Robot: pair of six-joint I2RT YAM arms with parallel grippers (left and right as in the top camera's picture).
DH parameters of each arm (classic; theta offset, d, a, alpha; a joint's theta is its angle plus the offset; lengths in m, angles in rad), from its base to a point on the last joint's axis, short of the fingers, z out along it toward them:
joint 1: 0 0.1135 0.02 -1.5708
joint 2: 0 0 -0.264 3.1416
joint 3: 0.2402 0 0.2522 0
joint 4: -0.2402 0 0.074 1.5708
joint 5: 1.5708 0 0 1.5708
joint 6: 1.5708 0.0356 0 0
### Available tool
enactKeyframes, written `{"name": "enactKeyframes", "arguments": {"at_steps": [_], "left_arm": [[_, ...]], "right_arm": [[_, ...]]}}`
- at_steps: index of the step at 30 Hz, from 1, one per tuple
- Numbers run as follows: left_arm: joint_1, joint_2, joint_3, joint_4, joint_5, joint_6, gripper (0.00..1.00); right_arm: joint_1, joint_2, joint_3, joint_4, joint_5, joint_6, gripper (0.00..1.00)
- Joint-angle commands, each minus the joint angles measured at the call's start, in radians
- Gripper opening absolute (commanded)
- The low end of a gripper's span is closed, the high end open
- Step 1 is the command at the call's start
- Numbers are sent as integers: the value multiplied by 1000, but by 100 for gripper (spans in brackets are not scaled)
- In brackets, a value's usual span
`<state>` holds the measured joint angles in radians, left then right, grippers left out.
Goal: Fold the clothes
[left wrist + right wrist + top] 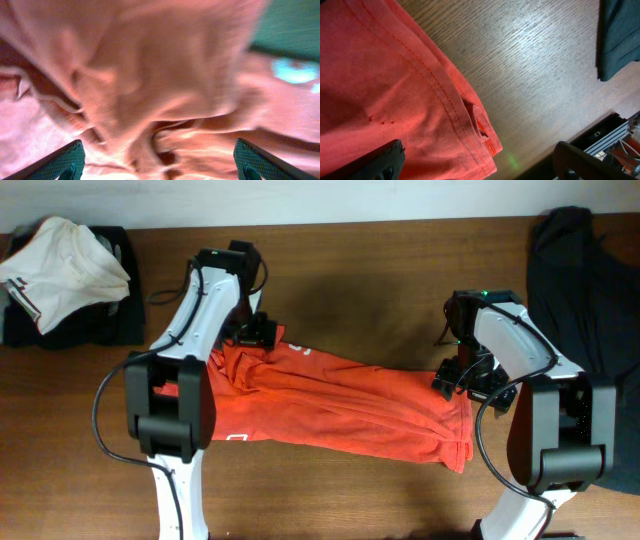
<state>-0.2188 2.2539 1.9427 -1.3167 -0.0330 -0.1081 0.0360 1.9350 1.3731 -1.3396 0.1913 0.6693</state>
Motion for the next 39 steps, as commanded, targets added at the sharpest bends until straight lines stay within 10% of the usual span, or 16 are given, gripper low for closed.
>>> {"name": "enactKeyframes", "arguments": {"at_steps": [1,9,17,39], "left_arm": [[-65,-27,15,81,0,34,95],[-67,63,15,150,-63,82,89],[-51,69,15,142,-103,102,59],[-58,88,35,87,-47,186,59]], "right_arm": [[-6,-12,-4,0,23,-12,99],[-6,-12,-4,3,23,-34,99],[-5,-12,-4,6,23,-33,99],[-5,-12,-4,20,23,-34,99]]}}
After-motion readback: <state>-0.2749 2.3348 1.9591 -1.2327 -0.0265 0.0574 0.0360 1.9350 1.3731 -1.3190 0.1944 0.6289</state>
